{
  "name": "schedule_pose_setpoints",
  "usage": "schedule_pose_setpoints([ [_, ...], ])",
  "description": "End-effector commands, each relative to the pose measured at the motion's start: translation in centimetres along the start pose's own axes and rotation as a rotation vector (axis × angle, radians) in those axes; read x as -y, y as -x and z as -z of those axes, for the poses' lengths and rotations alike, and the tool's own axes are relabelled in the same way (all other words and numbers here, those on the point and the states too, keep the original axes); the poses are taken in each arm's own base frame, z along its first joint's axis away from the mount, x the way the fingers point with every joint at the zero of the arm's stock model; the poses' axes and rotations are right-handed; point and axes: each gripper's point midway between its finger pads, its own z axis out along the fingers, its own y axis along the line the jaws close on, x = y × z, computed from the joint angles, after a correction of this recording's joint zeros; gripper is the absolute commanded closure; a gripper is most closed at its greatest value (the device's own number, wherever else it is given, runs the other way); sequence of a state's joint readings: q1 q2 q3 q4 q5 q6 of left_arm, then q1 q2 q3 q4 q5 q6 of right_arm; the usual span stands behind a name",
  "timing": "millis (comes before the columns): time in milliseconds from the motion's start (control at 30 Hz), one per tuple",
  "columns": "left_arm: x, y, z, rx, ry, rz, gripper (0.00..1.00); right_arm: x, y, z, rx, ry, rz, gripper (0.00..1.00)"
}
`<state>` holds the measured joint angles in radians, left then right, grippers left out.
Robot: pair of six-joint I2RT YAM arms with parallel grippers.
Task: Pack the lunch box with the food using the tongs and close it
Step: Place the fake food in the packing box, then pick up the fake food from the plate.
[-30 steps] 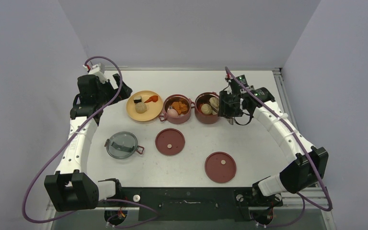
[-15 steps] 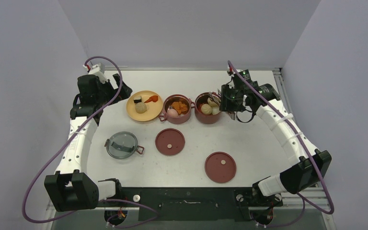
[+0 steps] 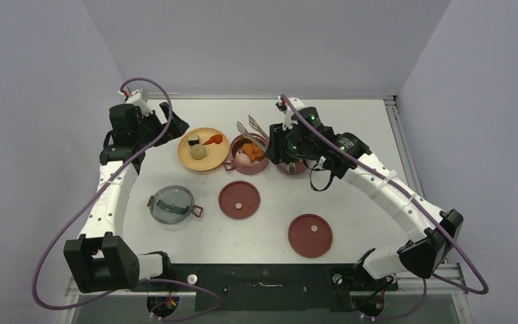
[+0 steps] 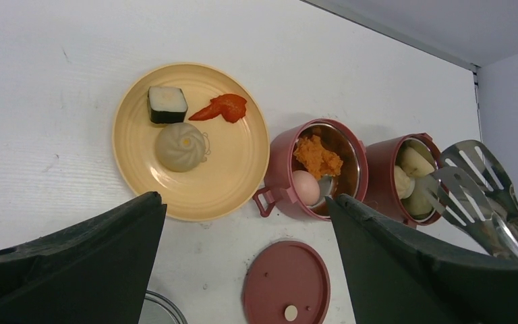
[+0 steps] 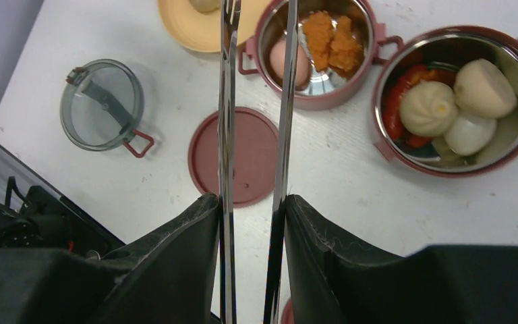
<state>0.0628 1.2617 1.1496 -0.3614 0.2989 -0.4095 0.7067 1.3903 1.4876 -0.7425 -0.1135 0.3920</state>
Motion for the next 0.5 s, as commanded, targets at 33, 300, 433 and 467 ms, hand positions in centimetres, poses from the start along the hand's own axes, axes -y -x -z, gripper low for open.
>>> schedule_pose_setpoints([
  [33,-1.1,0.8,-1.2,0.014,-0.021,0.061,0.03,-4.4,1.6,-4.6,0.086,0.094,0.014,0.62],
  [300,-3.2,0.8,-1.4,0.018,0.067,0.060,0.03,-8.0,-0.2,-11.1,0.040,0.081,0.068,0.59],
  [433,-3.9,0.5,-1.9,0.005,0.084,0.078,0.03,-9.0,-0.9,-13.6,0.023,0.084,0.087,0.58],
  [467,-4.0,0.5,-1.9,0.004,0.086,0.080,0.03,-9.1,-1.1,-14.1,0.016,0.086,0.087,0.58],
])
